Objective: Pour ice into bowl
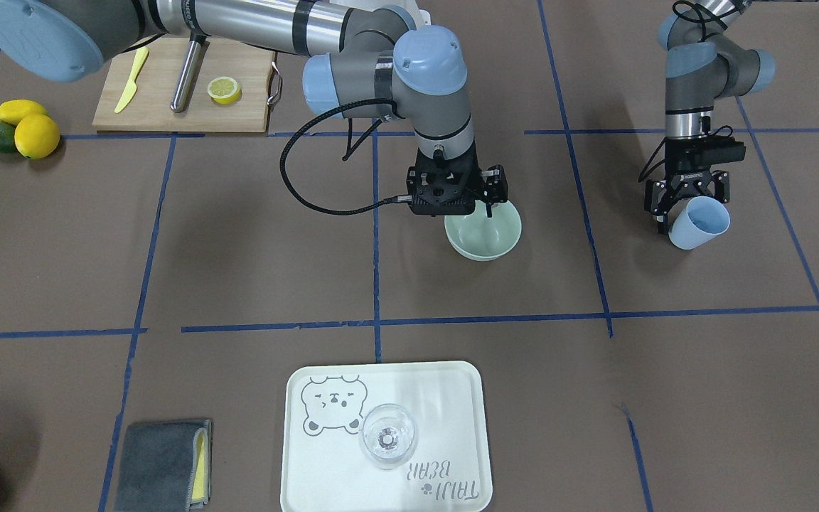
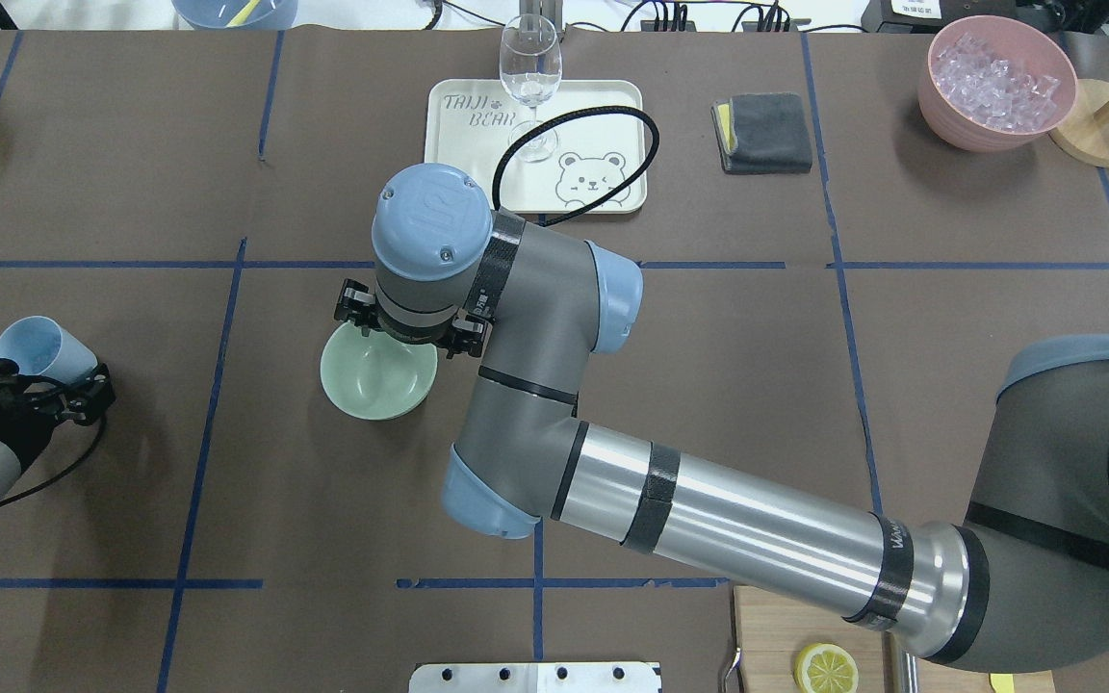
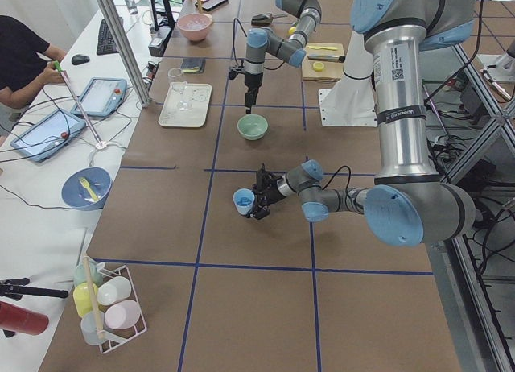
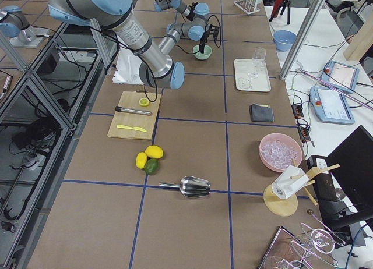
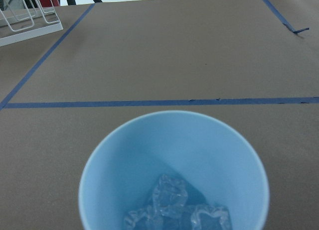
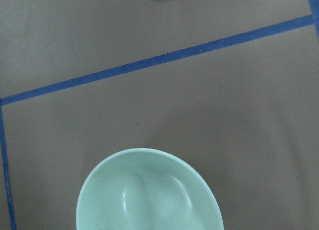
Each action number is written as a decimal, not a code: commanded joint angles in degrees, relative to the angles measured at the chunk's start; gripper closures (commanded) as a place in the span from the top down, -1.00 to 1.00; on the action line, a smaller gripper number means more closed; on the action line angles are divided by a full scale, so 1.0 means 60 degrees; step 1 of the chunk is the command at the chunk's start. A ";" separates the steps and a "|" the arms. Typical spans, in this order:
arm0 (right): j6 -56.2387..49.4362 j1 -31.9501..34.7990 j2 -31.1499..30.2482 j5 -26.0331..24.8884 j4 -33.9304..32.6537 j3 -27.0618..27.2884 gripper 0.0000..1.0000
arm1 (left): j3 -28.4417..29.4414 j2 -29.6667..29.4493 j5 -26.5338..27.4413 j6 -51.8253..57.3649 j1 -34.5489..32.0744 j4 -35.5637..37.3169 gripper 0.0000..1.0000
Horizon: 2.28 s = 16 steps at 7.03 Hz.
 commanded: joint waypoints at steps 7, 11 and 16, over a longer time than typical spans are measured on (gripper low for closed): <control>-0.0088 0.0441 -0.0925 0.0220 -0.0107 0.1024 1.00 | -0.0045 -0.0025 0.0017 0.0100 -0.0425 -0.0015 0.69; -0.0088 0.0558 -0.1145 0.0235 -0.0107 0.1215 1.00 | -0.0074 -0.0084 0.0294 0.0086 -0.0483 -0.0015 -0.59; -0.0147 0.1218 -0.2990 0.0894 -0.0093 0.3076 1.00 | -0.1040 -0.0769 0.0251 0.2165 -0.1216 0.0479 -1.00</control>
